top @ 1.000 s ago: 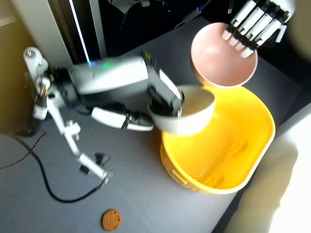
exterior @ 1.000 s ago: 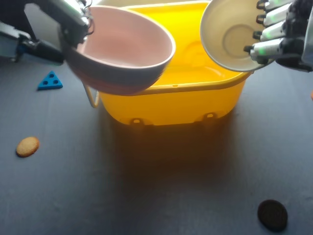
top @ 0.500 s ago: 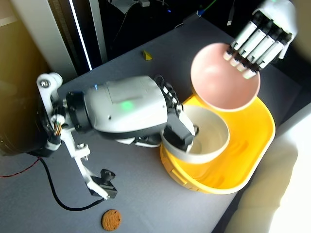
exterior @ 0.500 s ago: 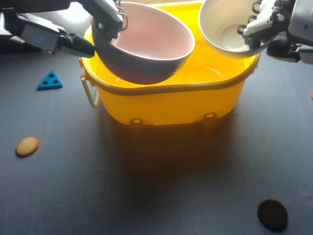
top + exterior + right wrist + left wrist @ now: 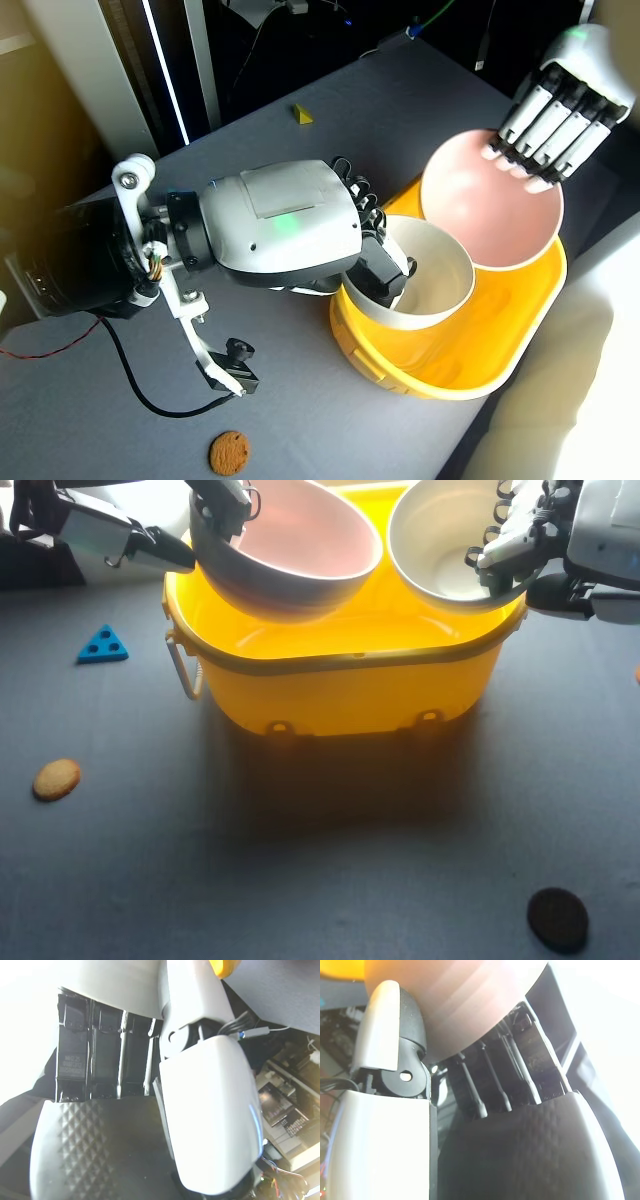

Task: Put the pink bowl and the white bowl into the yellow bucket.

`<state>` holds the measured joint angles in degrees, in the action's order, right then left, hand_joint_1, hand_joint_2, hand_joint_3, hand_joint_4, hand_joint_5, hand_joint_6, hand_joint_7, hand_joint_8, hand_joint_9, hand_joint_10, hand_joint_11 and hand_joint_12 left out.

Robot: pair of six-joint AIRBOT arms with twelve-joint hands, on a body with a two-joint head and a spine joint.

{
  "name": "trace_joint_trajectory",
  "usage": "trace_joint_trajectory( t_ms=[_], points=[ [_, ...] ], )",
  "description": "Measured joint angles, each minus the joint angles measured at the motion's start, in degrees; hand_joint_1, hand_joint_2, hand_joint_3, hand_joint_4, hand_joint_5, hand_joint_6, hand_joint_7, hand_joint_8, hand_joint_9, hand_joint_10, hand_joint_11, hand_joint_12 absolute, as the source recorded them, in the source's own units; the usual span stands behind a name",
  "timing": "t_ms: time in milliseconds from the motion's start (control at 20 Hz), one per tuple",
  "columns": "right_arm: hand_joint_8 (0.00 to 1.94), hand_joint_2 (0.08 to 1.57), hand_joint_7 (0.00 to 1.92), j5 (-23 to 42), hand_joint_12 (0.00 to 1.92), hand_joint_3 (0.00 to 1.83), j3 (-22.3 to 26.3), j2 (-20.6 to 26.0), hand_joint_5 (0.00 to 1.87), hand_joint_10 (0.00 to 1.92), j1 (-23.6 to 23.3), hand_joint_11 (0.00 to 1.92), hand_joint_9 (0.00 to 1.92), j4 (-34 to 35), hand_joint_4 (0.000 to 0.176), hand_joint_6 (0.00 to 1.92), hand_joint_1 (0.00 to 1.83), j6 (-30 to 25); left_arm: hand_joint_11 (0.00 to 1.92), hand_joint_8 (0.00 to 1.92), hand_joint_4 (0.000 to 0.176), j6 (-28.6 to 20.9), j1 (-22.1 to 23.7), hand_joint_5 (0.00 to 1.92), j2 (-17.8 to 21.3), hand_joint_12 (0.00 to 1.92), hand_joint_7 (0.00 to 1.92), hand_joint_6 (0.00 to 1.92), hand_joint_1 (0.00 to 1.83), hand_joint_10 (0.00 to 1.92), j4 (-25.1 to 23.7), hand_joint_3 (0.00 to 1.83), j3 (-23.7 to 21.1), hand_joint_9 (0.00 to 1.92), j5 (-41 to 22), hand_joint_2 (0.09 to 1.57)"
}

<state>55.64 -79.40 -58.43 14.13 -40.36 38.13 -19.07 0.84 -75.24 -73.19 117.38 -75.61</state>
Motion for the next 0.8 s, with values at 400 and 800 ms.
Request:
trace_joint_trajectory(
  t_ms=[400, 800],
  points=[
    [0.6, 1.05, 1.2, -0.3, 0.77, 0.0, -0.2, -0.2, 0.96, 0.87, 0.5, 0.96, 1.11, 0.3, 0.0, 0.93, 1.39, 0.0, 0.8, 0.94, 0.0, 0.0, 0.6, 0.93, -0.3, 0.92, 0.98, 1.09, 1.38, 1.05, -0.7, 0.0, 0.4, 0.96, -0.3, 1.11],
    [0.0, 1.07, 0.77, -0.1, 0.98, 0.0, -0.3, -0.3, 0.69, 0.0, 1.2, 0.34, 0.75, 0.4, 0.0, 0.02, 0.91, -0.5, 0.15, 0.0, 0.0, 0.1, 0.6, 0.48, 0.4, 1.05, 0.56, 0.04, 0.86, 0.0, -1.2, 0.01, -1.0, 0.55, -0.5, 1.18]
  ],
)
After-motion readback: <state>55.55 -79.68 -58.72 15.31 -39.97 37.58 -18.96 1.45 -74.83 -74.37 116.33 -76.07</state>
